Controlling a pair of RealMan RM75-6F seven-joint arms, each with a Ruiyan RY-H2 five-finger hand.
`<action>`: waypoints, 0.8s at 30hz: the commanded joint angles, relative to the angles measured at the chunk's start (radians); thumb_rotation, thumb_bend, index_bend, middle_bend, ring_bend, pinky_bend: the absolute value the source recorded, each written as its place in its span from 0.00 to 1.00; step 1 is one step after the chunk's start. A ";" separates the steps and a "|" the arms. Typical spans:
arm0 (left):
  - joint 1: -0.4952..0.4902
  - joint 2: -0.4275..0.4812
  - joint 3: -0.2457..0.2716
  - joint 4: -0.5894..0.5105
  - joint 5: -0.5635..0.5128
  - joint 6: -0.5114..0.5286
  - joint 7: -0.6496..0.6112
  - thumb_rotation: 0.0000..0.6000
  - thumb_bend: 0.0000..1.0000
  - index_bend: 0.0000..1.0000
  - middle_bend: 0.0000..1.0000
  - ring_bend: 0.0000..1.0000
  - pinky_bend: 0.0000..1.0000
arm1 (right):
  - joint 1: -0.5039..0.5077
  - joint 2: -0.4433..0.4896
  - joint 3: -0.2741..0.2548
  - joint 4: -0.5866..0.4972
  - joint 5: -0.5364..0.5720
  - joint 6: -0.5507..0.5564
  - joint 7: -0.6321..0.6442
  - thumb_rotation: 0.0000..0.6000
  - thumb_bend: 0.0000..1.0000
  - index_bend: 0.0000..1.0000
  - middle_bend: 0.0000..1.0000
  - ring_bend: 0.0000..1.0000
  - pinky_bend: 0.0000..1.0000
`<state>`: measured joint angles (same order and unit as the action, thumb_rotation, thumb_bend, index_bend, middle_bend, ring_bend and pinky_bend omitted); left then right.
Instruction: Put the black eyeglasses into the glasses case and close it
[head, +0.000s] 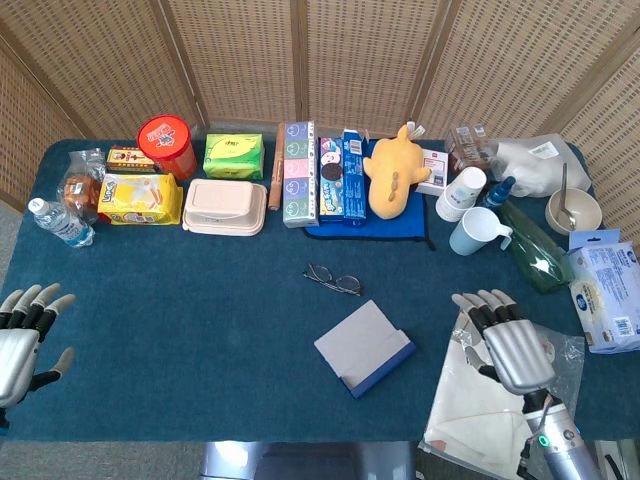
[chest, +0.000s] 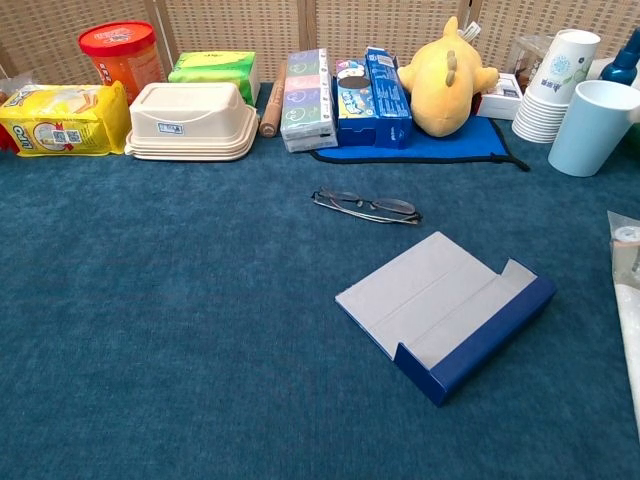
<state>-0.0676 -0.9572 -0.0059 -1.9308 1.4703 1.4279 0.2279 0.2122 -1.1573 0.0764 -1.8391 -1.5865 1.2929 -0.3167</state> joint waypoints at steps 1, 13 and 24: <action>-0.017 -0.007 -0.008 0.003 -0.011 -0.020 0.009 1.00 0.32 0.16 0.09 0.02 0.00 | 0.079 -0.033 0.051 -0.004 0.054 -0.088 -0.030 1.00 0.33 0.19 0.22 0.17 0.18; -0.072 -0.034 -0.036 0.024 -0.067 -0.088 0.028 1.00 0.32 0.16 0.09 0.02 0.00 | 0.285 -0.161 0.170 0.045 0.281 -0.303 -0.089 1.00 0.33 0.19 0.22 0.17 0.19; -0.104 -0.055 -0.047 0.075 -0.093 -0.126 -0.006 1.00 0.32 0.16 0.09 0.02 0.00 | 0.491 -0.355 0.222 0.176 0.512 -0.419 -0.199 1.00 0.31 0.19 0.22 0.17 0.19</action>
<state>-0.1696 -1.0108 -0.0526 -1.8589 1.3790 1.3037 0.2247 0.6411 -1.4498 0.2847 -1.7159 -1.1411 0.9000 -0.4687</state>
